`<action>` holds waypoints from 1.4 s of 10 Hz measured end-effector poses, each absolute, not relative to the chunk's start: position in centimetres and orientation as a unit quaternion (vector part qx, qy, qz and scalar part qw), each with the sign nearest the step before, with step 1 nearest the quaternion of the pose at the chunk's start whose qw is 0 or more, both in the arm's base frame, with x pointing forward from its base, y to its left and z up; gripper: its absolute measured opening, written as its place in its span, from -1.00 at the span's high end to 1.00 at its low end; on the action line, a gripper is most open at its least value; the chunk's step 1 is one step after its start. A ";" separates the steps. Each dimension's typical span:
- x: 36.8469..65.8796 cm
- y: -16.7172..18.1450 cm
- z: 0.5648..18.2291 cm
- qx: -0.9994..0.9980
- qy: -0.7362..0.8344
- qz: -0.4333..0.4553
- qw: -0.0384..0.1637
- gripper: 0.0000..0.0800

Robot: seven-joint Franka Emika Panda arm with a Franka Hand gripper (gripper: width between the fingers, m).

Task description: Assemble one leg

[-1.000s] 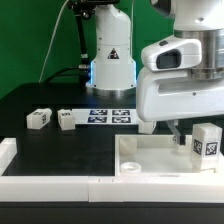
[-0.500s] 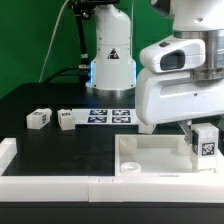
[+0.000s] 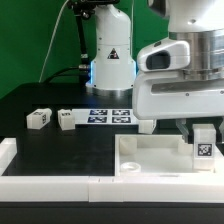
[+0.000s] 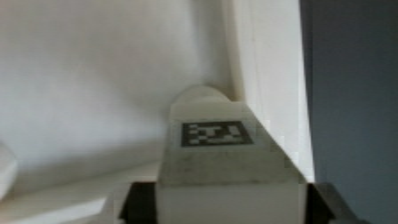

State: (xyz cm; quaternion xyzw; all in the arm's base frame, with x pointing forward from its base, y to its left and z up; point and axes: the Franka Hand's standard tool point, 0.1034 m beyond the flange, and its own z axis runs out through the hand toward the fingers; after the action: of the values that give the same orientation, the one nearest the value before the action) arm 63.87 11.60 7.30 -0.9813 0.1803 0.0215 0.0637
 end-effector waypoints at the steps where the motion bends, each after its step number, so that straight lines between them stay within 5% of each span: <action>1: 63.9 11.5 7.3 -0.965 0.252 0.026 0.064 0.27; 6: 63.8 11.7 7.2 -0.839 0.539 0.046 0.057 0.27; 9: 63.8 11.7 7.2 -0.815 0.574 0.047 0.054 0.27; 10: 63.8 11.7 7.2 -0.829 0.555 0.046 0.055 -0.24; 11: 63.8 11.8 7.2 -0.830 0.553 0.046 0.056 -0.51; 14: 63.8 11.7 7.2 -0.933 0.353 0.036 0.054 -0.60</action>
Offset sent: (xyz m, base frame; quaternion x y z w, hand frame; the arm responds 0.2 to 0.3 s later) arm -0.0058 0.0016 -0.0038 0.0015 -0.0018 0.2467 0.9691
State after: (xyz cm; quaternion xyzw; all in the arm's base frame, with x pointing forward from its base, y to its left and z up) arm 63.85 11.67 7.16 -0.9333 0.3531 0.0360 0.0542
